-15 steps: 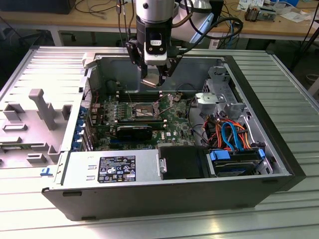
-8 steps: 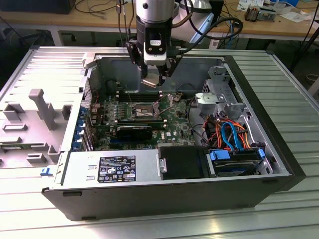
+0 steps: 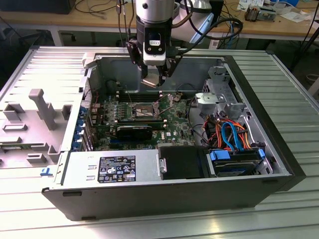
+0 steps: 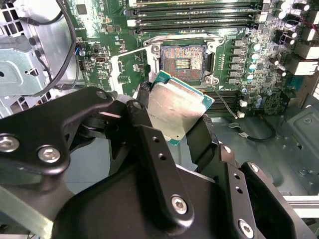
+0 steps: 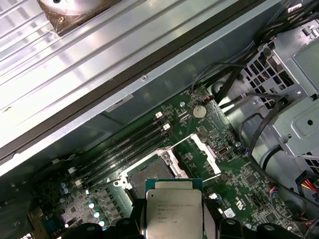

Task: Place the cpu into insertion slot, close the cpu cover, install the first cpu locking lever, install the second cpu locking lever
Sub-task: 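Place the cpu into insertion slot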

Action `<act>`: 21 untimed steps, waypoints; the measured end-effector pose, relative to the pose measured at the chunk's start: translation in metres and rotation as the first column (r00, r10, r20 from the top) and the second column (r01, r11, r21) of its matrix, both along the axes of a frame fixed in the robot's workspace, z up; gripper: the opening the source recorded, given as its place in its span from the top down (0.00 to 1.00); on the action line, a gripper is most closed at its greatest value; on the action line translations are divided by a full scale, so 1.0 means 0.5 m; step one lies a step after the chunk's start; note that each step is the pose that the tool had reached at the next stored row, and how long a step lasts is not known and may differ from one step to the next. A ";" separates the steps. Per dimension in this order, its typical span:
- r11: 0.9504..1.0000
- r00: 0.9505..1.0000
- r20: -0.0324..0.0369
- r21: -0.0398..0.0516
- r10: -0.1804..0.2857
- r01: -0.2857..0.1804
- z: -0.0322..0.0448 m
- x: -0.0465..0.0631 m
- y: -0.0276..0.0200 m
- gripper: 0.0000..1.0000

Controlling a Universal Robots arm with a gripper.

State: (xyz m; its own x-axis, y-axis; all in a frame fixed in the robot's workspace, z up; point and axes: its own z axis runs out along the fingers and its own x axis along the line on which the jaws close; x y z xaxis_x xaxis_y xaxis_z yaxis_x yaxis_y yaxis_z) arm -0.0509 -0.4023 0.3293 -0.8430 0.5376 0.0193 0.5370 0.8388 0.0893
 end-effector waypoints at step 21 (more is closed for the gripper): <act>0.999 0.999 0.000 0.000 -0.038 0.038 -0.001 0.000 0.0000 0.45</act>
State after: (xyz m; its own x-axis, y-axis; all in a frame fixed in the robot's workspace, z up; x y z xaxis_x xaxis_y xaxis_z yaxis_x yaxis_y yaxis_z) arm -0.0509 -0.4023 0.3288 -0.8222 0.5689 0.0193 0.5681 0.8181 0.0893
